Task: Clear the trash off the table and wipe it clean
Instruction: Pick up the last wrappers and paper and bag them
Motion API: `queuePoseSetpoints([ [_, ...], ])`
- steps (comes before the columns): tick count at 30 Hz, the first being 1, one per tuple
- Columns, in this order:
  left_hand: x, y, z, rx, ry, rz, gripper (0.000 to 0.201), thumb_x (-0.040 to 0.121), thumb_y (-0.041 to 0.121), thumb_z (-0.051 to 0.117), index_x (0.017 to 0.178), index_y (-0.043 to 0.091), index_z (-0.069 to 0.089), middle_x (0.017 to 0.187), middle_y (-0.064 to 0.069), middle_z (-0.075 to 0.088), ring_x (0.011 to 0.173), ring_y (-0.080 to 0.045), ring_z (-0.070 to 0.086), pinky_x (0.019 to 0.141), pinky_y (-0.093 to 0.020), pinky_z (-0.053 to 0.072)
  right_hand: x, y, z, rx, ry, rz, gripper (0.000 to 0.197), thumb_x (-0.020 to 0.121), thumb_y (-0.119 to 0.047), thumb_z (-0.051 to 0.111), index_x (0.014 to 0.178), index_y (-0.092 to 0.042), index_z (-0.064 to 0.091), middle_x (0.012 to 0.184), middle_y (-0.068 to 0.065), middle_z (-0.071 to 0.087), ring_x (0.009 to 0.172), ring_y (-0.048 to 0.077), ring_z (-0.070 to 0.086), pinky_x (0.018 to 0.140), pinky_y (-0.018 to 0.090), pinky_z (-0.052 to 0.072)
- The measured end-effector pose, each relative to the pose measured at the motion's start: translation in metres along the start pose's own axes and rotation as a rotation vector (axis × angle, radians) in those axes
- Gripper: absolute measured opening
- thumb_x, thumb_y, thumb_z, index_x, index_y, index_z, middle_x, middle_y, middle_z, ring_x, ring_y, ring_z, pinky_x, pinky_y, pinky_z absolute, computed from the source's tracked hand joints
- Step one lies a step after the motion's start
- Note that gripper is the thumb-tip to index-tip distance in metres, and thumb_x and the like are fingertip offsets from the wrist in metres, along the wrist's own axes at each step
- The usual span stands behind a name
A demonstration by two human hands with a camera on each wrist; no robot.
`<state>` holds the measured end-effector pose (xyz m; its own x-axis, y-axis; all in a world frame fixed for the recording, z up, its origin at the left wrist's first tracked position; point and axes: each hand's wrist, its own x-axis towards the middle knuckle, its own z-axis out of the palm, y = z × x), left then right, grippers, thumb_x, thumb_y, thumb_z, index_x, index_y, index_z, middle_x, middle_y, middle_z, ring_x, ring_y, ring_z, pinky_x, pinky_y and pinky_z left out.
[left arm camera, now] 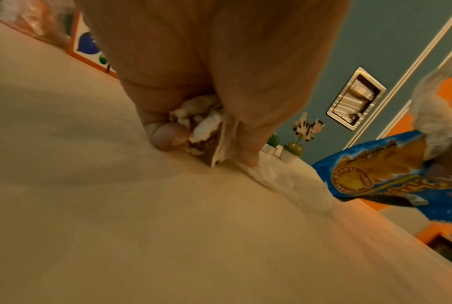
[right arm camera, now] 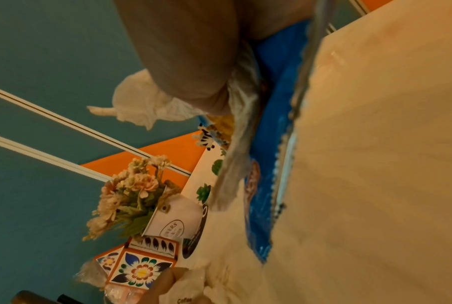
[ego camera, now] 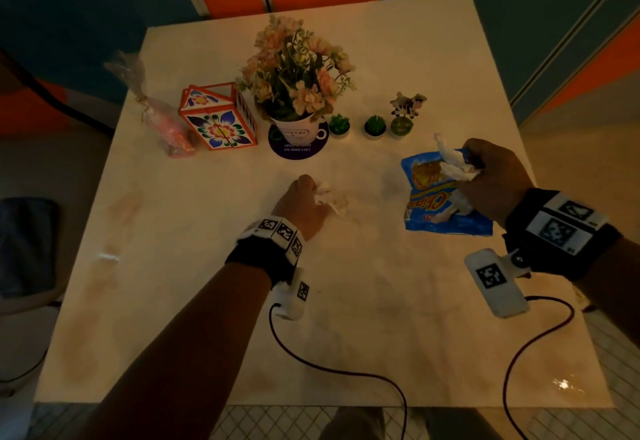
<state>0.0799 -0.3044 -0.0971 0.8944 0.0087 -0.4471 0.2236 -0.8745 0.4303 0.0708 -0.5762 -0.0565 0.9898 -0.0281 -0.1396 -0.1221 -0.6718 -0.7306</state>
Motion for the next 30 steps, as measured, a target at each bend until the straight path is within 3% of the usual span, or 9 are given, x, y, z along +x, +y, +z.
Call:
queuePoseSetpoints([
  [4,0.001,0.008,0.008,0.029,0.018,-0.019,0.069,0.078,0.042,0.072,0.129,0.013,0.037,0.133,-0.009,0.043,0.117,-0.03,0.052,0.094,-0.04,0.045,0.0,0.013,0.001,0.017,0.01,0.026,0.039,0.085,0.014,0.046,0.066,-0.013,0.025,0.066,0.007,0.02,0.061,0.018,0.013,0.065,0.035,0.013],
  [6,0.002,0.01,0.012,0.051,0.025,-0.029,0.085,0.069,0.055,0.075,0.13,0.013,0.033,0.134,-0.01,0.042,0.118,-0.031,0.051,0.095,-0.041,0.046,0.001,0.018,0.002,0.031,0.011,0.044,0.031,0.086,0.013,0.048,0.07,-0.007,0.031,0.07,0.015,0.023,0.065,0.021,0.017,0.067,0.038,0.016],
  [9,0.003,0.017,0.018,0.086,0.029,-0.075,0.097,0.066,0.068,0.067,0.136,0.014,0.026,0.134,-0.011,0.039,0.12,-0.034,0.049,0.096,-0.045,0.046,0.001,0.02,0.002,0.039,0.014,0.048,0.026,0.087,0.011,0.049,0.072,-0.005,0.035,0.072,0.018,0.027,0.068,0.021,0.022,0.067,0.037,0.019],
  [13,0.001,0.027,0.026,0.195,0.083,-0.04,0.067,0.086,0.052,0.055,0.135,0.017,0.025,0.128,-0.011,0.041,0.112,-0.034,0.053,0.088,-0.044,0.049,-0.001,0.014,0.001,0.045,0.01,0.017,0.042,0.087,0.01,0.049,0.064,-0.014,0.025,0.066,0.008,0.021,0.062,0.019,0.014,0.065,0.035,0.016],
  [16,-0.001,0.028,0.031,0.255,0.088,0.047,0.048,0.093,0.031,0.052,0.131,0.015,0.029,0.125,-0.012,0.045,0.104,-0.032,0.057,0.083,-0.042,0.052,-0.001,0.014,0.002,0.035,0.023,0.021,0.033,0.088,0.007,0.051,0.067,-0.007,0.03,0.068,0.013,0.024,0.064,0.02,0.018,0.064,0.036,0.018],
  [20,-0.005,0.023,0.031,0.343,0.086,0.086,0.05,0.09,0.011,0.053,0.134,0.008,0.029,0.129,-0.015,0.045,0.106,-0.03,0.058,0.085,-0.037,0.051,0.001,0.007,0.007,0.034,0.019,0.025,0.03,0.09,0.004,0.052,0.07,-0.006,0.031,0.07,0.011,0.022,0.065,0.02,0.014,0.066,0.036,0.016],
  [25,-0.011,0.022,0.029,0.397,0.083,0.116,0.047,0.092,0.01,0.051,0.133,0.005,0.031,0.126,-0.017,0.049,0.104,-0.03,0.06,0.085,-0.036,0.052,0.005,-0.014,0.021,0.0,-0.065,0.014,0.036,0.084,0.013,0.048,0.066,-0.013,0.03,0.07,0.014,0.028,0.072,0.021,0.024,0.068,0.037,0.019],
  [28,-0.011,0.012,0.008,0.09,0.014,-0.024,0.042,0.089,0.01,0.056,0.128,0.008,0.039,0.125,-0.013,0.055,0.111,-0.031,0.058,0.089,-0.036,0.048,0.008,-0.024,0.028,-0.011,-0.114,0.026,0.032,0.08,0.018,0.047,0.074,-0.013,0.038,0.075,0.01,0.034,0.078,0.021,0.03,0.071,0.038,0.021],
  [30,-0.014,-0.003,-0.009,-0.257,0.002,-0.123,0.023,0.091,0.009,0.052,0.114,0.012,0.049,0.111,-0.011,0.059,0.1,-0.029,0.06,0.083,-0.035,0.051,0.007,-0.027,0.029,-0.008,-0.125,0.007,0.034,0.079,0.02,0.047,0.075,-0.013,0.039,0.071,0.006,0.033,0.071,0.02,0.03,0.071,0.036,0.021],
])
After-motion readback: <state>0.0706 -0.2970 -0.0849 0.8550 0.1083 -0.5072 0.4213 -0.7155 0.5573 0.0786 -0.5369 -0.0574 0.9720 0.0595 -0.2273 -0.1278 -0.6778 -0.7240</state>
